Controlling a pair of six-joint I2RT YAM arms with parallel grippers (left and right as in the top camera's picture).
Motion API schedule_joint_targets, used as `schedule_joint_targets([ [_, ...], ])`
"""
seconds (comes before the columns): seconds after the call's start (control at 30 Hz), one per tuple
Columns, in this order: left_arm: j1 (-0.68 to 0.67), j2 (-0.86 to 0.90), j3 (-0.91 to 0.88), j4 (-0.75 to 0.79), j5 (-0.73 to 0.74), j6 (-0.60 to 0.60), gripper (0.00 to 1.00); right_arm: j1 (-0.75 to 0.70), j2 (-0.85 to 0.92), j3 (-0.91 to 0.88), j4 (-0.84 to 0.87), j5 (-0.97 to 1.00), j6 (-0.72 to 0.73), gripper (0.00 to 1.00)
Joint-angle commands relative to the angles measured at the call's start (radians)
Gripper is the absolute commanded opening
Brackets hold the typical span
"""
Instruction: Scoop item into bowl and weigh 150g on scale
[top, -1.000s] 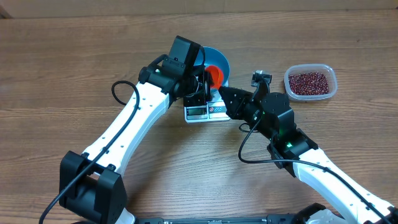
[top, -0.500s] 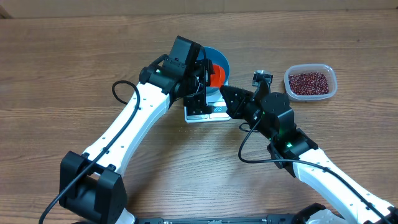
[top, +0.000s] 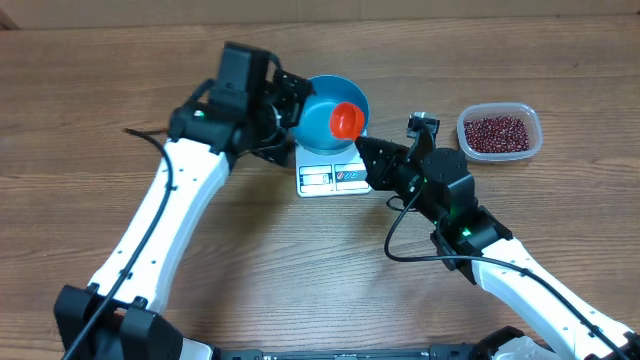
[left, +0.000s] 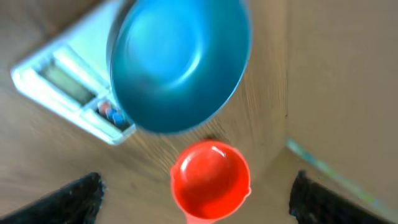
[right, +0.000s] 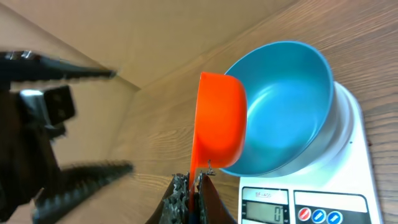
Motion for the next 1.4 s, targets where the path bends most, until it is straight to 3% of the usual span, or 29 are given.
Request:
schedule_joint_targets([
  [0.0,0.040,-0.034,0.011,0.000,-0.065,0.373,0.68,-0.010,-0.003,0.019,-0.003,0.010,-0.017,0.04],
  [0.07,0.061,-0.035,0.012,0.000,-0.075,0.486,0.59,-0.016,-0.007,0.019,-0.007,-0.006,-0.021,0.04],
  [0.13,0.078,-0.035,0.012,-0.003,-0.074,0.580,0.61,-0.022,-0.014,0.020,-0.008,-0.026,-0.025,0.04],
  [0.17,0.085,-0.035,0.012,-0.008,-0.074,0.619,0.68,-0.026,-0.020,0.020,-0.011,-0.035,-0.025,0.04],
  [0.2,0.091,-0.035,0.011,-0.012,-0.074,0.649,0.97,-0.028,-0.025,0.020,-0.014,-0.044,-0.034,0.04],
  [0.23,0.094,-0.035,0.012,-0.017,-0.074,0.664,1.00,-0.029,-0.032,0.020,-0.016,-0.053,-0.050,0.04],
  [0.47,0.126,-0.034,0.012,-0.077,-0.082,0.714,1.00,-0.038,-0.103,0.020,-0.098,-0.055,-0.113,0.04],
  [1.13,0.134,-0.035,0.012,-0.116,-0.058,1.358,1.00,-0.200,-0.292,0.022,-0.398,-0.055,-0.154,0.04],
  [1.27,0.127,-0.035,0.012,-0.143,-0.047,1.427,0.76,-0.251,-0.341,0.022,-0.463,-0.056,-0.154,0.04],
  [1.37,0.114,-0.035,0.012,-0.150,-0.047,1.439,0.32,-0.290,-0.378,0.022,-0.510,-0.059,-0.154,0.04],
])
